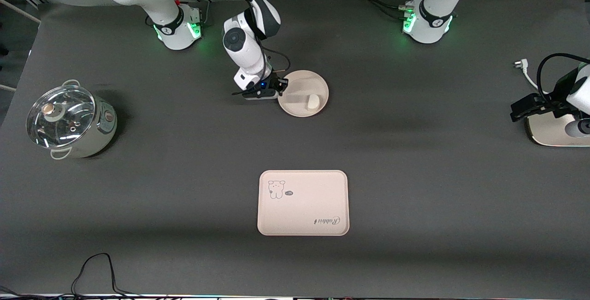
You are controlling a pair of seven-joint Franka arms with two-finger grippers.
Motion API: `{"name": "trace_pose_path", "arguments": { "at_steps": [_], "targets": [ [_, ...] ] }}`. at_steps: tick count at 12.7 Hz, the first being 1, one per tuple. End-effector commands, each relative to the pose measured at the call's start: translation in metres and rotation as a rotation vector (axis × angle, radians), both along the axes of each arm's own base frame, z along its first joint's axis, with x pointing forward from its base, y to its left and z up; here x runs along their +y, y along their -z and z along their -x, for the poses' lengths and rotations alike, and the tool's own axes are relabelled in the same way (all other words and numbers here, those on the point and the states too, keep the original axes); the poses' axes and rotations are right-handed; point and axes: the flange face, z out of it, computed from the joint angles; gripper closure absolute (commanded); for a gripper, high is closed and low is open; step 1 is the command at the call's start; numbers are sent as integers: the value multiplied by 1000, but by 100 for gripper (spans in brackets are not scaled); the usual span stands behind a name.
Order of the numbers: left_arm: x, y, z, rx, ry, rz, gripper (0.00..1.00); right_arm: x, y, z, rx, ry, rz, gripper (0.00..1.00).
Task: Place bun in plate and plate on tray
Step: 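Move the right gripper to the plate rim and grasp it, then lift the plate with the right gripper and carry it onto the tray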
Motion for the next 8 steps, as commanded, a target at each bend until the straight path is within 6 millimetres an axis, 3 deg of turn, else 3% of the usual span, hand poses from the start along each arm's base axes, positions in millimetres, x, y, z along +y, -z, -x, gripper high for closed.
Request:
{"name": "trace_pose_path", "arguments": {
  "at_steps": [1,3,8],
  "targets": [
    [3,-6,0,5,14,-1,0,-1,-3,-2,13,-3,-13,100],
    [1,-6,0,5,16,-1,0,2,-22,-6,-1,-1,-47,100],
    [-2,-6,0,3,21,-1,0,2,-124,-15,34,-33,-215,100]
  ]
}}
